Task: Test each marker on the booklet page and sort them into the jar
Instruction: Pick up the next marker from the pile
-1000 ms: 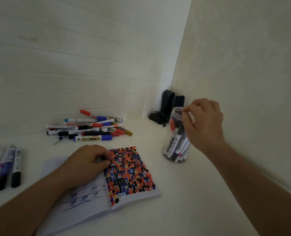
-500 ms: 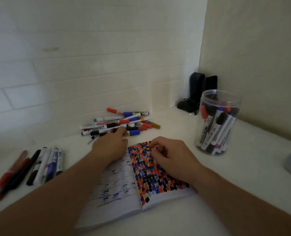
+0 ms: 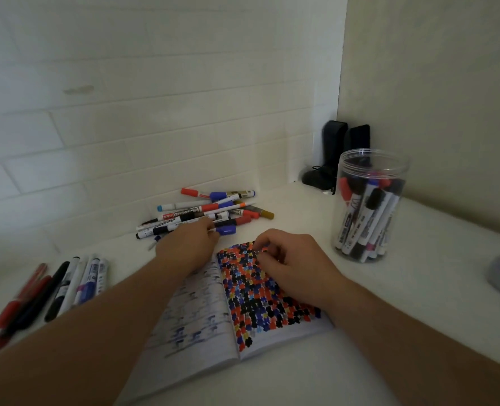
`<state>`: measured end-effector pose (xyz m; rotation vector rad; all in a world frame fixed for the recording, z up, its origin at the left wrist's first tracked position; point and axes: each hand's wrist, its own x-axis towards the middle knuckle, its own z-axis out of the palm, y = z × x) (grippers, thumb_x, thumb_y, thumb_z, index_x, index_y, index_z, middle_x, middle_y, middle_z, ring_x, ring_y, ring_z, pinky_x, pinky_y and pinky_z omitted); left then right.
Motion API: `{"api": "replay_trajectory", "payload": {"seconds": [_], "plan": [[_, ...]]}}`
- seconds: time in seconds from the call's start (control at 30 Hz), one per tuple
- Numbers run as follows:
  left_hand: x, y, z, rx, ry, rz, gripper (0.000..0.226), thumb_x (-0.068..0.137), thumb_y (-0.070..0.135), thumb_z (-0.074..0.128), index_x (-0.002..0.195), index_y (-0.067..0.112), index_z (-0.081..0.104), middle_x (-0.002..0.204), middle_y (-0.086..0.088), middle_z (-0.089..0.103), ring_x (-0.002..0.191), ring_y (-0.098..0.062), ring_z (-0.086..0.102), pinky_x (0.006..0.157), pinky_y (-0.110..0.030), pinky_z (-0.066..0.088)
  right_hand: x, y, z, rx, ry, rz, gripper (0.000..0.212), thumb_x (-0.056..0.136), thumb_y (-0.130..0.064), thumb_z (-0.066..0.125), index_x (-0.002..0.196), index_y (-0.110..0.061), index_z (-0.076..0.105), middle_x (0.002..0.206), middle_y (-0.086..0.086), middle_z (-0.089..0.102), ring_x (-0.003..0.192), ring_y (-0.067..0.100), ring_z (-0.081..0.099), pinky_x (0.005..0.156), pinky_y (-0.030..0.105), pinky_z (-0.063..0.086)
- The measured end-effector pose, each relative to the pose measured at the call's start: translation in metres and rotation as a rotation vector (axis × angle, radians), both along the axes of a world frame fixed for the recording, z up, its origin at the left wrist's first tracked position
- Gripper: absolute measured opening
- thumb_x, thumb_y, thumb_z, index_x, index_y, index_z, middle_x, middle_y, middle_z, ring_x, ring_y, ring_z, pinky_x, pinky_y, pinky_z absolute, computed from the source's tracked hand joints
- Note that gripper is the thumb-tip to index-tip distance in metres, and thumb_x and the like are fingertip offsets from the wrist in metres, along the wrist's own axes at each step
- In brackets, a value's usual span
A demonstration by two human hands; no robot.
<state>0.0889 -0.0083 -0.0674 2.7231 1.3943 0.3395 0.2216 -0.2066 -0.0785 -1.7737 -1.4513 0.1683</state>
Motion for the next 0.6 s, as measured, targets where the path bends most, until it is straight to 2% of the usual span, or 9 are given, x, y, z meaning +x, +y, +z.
{"api": "replay_trajectory", "payload": {"seconds": [0.07, 0.17, 0.23, 0.3, 0.33, 0.4, 0.47, 0.53, 0.6], "plan": [[-0.005, -0.005, 0.004, -0.003, -0.134, -0.071, 0.027, 0.106, 0.049, 0.040, 0.128, 0.039, 0.052, 0.099, 0.008, 0.065, 0.086, -0.012, 0.061, 0.076, -0.036, 0.055, 0.001, -0.001, 0.000, 0.008, 0.000, 0.006, 0.012, 0.100, -0.031, 0.061, 0.107, -0.038, 0.067, 0.077, -0.006, 0.066, 0.071, 0.013, 0.062, 0.068, 0.028, 0.056], [-0.014, -0.024, 0.013, -0.202, -0.411, -0.289, 0.024, 0.108, 0.033, 0.045, 0.128, 0.043, 0.054, 0.101, 0.013, 0.068, 0.089, -0.007, 0.065, 0.081, -0.035, 0.055, 0.001, -0.001, 0.001, 0.009, 0.020, 0.002, 0.010, 0.101, -0.038, 0.059, 0.106, -0.038, 0.068, 0.077, -0.007, 0.067, 0.071, 0.012, 0.062, 0.066, 0.025, 0.054], [-0.022, -0.044, 0.018, -0.362, -0.574, -0.403, 0.029, 0.108, 0.023, 0.044, 0.121, 0.043, 0.059, 0.105, 0.013, 0.069, 0.093, -0.005, 0.067, 0.081, -0.030, 0.053, -0.002, -0.002, 0.004, 0.033, 0.064, 0.000, 0.016, 0.102, -0.044, 0.054, 0.101, -0.037, 0.068, 0.076, -0.009, 0.067, 0.071, 0.011, 0.062, 0.067, 0.028, 0.055], [-0.029, -0.062, 0.022, -0.451, -0.680, -0.466, 0.027, 0.108, 0.021, 0.043, 0.114, 0.039, 0.063, 0.101, 0.019, 0.071, 0.094, -0.003, 0.068, 0.081, -0.027, 0.054, -0.005, -0.004, 0.008, 0.069, 0.130, 0.008, 0.021, 0.103, -0.047, 0.050, 0.096, -0.038, 0.067, 0.074, -0.010, 0.066, 0.068, 0.012, 0.062, 0.068, 0.033, 0.054], [-0.033, -0.070, 0.023, -0.464, -0.701, -0.489, 0.024, 0.109, 0.022, 0.044, 0.112, 0.036, 0.063, 0.099, 0.019, 0.071, 0.092, -0.002, 0.068, 0.081, -0.026, 0.055, -0.007, -0.005, 0.010, 0.086, 0.157, 0.017, 0.020, 0.102, -0.048, 0.049, 0.095, -0.039, 0.066, 0.073, -0.009, 0.066, 0.066, 0.012, 0.061, 0.067, 0.034, 0.054], [-0.037, -0.079, 0.023, -0.480, -0.709, -0.538, 0.020, 0.109, 0.021, 0.046, 0.117, 0.036, 0.056, 0.095, 0.008, 0.073, 0.088, -0.010, 0.071, 0.081, -0.035, 0.060, -0.010, -0.006, 0.013, 0.105, 0.227, 0.040, 0.016, 0.102, -0.050, 0.050, 0.099, -0.042, 0.065, 0.070, -0.006, 0.066, 0.060, 0.009, 0.059, 0.062, 0.033, 0.053], [-0.039, -0.085, 0.022, -0.485, -0.692, -0.593, 0.036, 0.107, 0.017, 0.047, 0.130, 0.045, 0.042, 0.094, 0.003, 0.072, 0.082, -0.016, 0.072, 0.080, -0.041, 0.062, -0.016, -0.007, 0.015, 0.095, 0.344, 0.075, 0.016, 0.100, -0.050, 0.053, 0.109, -0.042, 0.064, 0.066, -0.004, 0.064, 0.057, 0.006, 0.056, 0.059, 0.031, 0.051], [-0.041, -0.085, 0.017, -0.452, -0.621, -0.614, 0.047, 0.105, 0.020, 0.054, 0.136, 0.049, 0.033, 0.099, 0.010, 0.071, 0.083, -0.013, 0.070, 0.080, -0.041, 0.061, -0.021, -0.008, 0.018, 0.093, 0.489, 0.118, 0.019, 0.100, -0.046, 0.056, 0.116, -0.038, 0.065, 0.061, -0.004, 0.059, 0.055, 0.008, 0.052, 0.055, 0.028, 0.048], [-0.043, -0.081, 0.011, -0.411, -0.506, -0.596, 0.034, 0.105, 0.033, 0.054, 0.133, 0.049, 0.042, 0.104, 0.015, 0.070, 0.090, -0.006, 0.068, 0.086, -0.039, 0.059, -0.024, -0.010, 0.022, 0.109, 0.614, 0.150, 0.020, 0.100, -0.039, 0.059, 0.117, -0.034, 0.068, 0.059, -0.004, 0.054, 0.053, 0.010, 0.046, 0.050, 0.024, 0.044]]}}
